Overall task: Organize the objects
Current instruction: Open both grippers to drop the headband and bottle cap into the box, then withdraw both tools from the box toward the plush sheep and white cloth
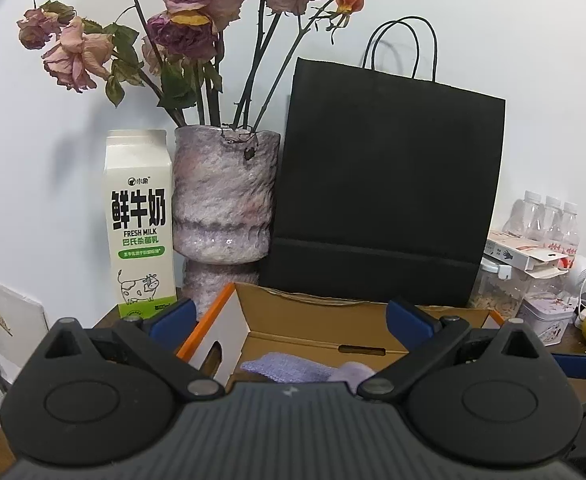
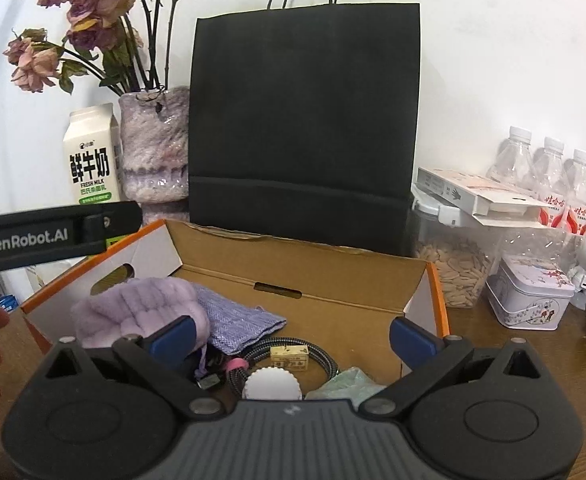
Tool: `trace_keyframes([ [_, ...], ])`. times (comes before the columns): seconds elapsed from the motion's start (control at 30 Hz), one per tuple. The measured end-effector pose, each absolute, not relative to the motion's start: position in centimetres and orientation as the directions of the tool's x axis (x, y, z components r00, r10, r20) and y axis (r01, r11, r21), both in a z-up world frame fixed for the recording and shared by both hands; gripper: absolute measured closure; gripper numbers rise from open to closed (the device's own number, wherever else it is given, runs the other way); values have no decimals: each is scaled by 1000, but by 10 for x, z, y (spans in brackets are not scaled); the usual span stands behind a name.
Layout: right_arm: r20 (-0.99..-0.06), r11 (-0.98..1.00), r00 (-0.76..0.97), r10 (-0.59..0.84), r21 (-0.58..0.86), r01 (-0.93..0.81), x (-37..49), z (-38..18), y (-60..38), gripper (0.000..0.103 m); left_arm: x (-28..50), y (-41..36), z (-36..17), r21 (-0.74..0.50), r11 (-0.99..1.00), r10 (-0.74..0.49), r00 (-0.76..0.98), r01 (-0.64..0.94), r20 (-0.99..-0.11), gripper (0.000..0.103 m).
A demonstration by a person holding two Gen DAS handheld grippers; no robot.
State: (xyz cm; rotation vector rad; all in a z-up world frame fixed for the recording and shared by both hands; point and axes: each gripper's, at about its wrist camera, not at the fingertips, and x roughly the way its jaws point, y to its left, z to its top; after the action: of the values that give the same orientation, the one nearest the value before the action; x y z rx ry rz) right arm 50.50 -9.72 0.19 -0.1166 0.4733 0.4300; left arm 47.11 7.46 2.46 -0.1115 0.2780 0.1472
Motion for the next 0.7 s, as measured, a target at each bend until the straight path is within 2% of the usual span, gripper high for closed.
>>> trace_keyframes([
  [0.7, -448, 891, 802, 394, -29, -454, 485, 11, -101, 0, 445, 70, 33, -93, 978, 158, 958, -185, -240, 0],
])
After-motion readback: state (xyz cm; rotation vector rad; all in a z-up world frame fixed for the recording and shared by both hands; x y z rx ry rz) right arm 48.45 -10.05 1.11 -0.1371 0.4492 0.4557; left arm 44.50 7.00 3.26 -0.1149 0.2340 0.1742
